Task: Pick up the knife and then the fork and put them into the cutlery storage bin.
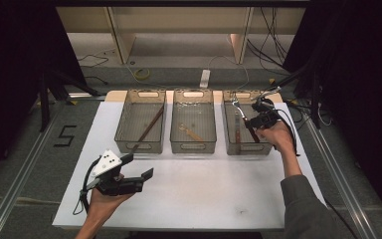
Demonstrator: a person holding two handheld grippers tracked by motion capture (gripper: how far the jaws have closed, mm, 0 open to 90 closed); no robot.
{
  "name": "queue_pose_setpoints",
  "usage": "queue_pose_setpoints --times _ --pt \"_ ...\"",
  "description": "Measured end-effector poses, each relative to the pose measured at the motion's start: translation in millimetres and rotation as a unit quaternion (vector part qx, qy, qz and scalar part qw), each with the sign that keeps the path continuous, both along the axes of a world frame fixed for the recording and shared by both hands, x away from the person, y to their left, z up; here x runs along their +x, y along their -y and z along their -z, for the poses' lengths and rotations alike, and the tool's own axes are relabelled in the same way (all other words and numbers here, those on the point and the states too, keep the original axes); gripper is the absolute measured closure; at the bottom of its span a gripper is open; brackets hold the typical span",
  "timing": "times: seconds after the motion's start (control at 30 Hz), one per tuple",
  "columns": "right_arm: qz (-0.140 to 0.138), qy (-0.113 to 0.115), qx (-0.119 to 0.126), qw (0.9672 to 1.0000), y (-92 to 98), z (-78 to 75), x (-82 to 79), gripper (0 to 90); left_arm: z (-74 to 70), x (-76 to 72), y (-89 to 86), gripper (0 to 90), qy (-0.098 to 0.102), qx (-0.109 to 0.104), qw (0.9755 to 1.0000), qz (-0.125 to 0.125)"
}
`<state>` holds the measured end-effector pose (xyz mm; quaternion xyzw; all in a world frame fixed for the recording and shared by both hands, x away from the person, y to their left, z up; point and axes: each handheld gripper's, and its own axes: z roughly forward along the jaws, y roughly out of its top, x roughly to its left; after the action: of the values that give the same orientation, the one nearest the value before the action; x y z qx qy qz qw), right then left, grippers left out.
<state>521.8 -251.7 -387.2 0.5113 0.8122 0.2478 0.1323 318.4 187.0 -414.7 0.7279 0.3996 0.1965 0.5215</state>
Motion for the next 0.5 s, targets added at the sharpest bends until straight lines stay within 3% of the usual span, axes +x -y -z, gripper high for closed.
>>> queue_pose_setpoints --times 0.5 --pt "0.009 -0.01 -0.008 0.9999 -3.2 11.0 1.2 76.9 -0.2 -0.1 -0.2 13.5 0.0 0.0 1.0 0.0"
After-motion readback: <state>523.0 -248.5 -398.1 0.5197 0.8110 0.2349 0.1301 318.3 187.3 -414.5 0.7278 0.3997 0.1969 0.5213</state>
